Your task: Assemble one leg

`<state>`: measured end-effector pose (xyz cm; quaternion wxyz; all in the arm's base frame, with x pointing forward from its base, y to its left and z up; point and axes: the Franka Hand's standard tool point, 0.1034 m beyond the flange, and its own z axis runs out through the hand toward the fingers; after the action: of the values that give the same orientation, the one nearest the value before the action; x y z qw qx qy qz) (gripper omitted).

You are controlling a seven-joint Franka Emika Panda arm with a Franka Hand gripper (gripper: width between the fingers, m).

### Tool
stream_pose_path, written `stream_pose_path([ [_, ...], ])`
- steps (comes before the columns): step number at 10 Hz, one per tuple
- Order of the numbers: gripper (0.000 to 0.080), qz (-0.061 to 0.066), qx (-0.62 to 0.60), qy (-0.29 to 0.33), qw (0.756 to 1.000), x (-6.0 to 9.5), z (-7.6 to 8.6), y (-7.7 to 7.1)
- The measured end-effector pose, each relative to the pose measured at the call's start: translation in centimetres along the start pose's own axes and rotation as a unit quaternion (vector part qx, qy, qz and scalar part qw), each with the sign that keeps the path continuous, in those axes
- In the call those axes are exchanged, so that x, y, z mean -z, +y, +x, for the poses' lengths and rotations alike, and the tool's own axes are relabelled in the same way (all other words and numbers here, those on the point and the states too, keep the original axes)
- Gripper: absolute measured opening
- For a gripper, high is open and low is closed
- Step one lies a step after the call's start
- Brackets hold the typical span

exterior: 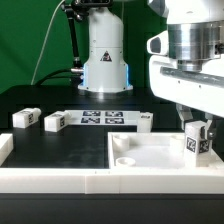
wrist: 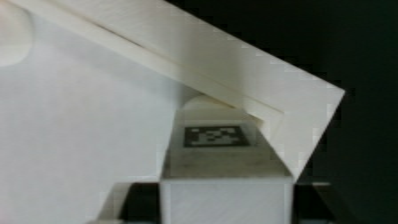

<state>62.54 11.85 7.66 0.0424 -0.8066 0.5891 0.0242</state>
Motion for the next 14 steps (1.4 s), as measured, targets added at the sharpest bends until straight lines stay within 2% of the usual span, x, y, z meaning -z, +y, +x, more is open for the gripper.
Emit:
stream_pose_path([
  [3, 0.0292, 0.006, -0.150, 0.003, 0.989, 0.00, 0.03, -0.05],
  [7, 0.0299, 0.007, -0.179, -0.001, 0.984, -0.05, -0.03, -0.05],
  [8, 0.0500, 0.006, -0.174, -0.001, 0.985, -0.07, -0.04, -0.04],
  [9, 0.0500, 0.006, -0.152, -0.001, 0.988, -0.08, -0.04, -0.03],
  [10, 0.0621, 0.004, -0.135, -0.002, 0.991, -0.11, -0.03, 0.01],
  [12, 0.0641, -0.006, -0.035, -0.004, 0.999, -0.20, -0.08, 0.03],
  [14, 0.0648, -0.006, 0.076, -0.005, 0.997, -0.18, -0.13, 0.01],
])
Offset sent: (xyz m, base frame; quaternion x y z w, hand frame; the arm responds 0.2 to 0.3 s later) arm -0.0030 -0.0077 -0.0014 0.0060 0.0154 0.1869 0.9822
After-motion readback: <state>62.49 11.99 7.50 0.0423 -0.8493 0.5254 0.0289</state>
